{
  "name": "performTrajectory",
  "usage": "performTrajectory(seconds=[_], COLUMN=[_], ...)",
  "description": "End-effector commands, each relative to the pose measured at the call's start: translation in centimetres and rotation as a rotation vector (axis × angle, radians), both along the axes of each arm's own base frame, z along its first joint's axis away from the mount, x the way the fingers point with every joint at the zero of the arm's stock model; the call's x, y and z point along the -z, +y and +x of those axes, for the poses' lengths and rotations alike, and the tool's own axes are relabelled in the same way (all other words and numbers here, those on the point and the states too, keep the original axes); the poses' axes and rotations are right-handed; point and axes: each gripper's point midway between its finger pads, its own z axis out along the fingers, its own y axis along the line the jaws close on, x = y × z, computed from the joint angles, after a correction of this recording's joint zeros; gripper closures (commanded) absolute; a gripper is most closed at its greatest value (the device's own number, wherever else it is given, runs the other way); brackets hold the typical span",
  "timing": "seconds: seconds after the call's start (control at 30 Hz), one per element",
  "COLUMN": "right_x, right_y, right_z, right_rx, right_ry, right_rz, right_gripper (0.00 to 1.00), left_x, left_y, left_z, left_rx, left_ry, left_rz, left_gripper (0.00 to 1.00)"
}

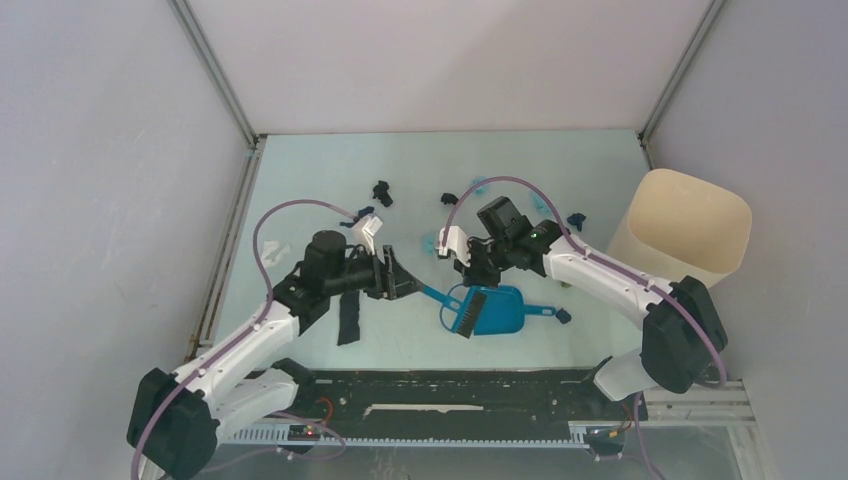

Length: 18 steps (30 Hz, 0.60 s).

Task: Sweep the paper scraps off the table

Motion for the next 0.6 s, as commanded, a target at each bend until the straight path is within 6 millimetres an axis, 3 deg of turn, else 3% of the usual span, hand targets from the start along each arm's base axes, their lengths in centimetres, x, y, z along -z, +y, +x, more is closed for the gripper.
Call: performTrajectory(seconds=[0.0, 0.43, 0.57], right_x=[-1.8, -1.5, -1.3], right_y=[0.9, 1.7, 2.1], right_z=[-0.8, -1.6, -1.8], right_rx=[-0.041, -0.082, -0.091], right_ry=[0.002, 0.0, 0.0], right_rz=[0.072, 0.067, 0.066], right_gripper=[1.0, 1.0, 1.0], left_x=[-0.5, 0.6, 0.4], left_y=[-0.9, -1.8, -2.0], left_z=[-0.2, -1.1, -1.4], left_rx=[0.05, 0.133, 0.156], left_ry=[0.004, 0.087, 0.091], left_rz=[-0.026, -0.04, -0.057], left_gripper=[0.33, 0.47, 0.6])
